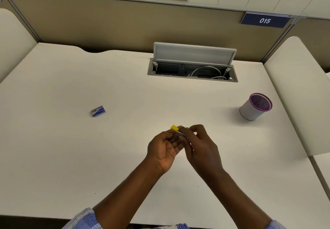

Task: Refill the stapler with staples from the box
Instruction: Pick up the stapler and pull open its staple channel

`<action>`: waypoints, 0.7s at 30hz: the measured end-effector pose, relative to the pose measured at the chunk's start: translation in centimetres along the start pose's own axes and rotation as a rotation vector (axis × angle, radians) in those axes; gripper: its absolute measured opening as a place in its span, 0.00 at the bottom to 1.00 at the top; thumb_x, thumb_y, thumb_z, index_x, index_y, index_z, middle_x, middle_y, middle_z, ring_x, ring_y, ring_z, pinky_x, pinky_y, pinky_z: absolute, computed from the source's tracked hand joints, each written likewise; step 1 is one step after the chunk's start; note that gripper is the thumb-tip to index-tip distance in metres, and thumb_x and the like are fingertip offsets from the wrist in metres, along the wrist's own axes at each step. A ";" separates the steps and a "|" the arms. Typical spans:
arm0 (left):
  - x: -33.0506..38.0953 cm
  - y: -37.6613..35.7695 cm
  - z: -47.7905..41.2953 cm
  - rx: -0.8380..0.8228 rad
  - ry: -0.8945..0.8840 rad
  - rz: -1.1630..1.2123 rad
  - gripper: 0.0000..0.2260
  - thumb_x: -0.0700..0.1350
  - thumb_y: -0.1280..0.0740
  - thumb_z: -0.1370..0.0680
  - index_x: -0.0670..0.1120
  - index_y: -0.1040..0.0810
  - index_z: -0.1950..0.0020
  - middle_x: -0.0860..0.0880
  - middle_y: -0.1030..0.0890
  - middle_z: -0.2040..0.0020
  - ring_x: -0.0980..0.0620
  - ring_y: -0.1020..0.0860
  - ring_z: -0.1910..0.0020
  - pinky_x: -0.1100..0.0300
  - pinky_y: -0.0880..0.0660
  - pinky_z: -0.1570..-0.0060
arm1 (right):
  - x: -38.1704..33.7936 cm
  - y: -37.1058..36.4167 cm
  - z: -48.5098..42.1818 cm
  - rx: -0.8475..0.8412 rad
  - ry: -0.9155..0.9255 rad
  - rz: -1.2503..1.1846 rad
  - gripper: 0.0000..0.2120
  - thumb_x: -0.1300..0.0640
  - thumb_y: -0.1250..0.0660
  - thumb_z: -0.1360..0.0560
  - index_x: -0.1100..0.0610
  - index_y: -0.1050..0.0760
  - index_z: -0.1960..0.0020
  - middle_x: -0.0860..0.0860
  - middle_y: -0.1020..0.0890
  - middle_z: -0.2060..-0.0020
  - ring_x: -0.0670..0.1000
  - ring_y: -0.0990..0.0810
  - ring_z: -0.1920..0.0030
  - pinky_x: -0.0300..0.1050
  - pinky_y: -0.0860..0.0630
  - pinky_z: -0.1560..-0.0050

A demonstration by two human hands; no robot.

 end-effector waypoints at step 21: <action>0.1 1.2 -0.8 0.035 0.022 -0.079 0.20 0.37 0.49 0.20 0.32 0.24 0.36 0.33 0.18 0.39 0.37 0.19 0.38 0.48 0.23 0.40 | 3.7 -1.8 0.0 -0.319 -1.044 -1.705 0.22 0.64 0.44 0.23 0.68 0.25 0.32 0.55 0.22 0.58 0.47 0.27 0.68 0.37 0.29 0.73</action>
Point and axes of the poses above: each hand's wrist, its own z-axis away from the middle knuckle, its own y-axis out of the back of the hand, x = y × z, the point moved 4 cm from there along -z, towards the middle knuckle
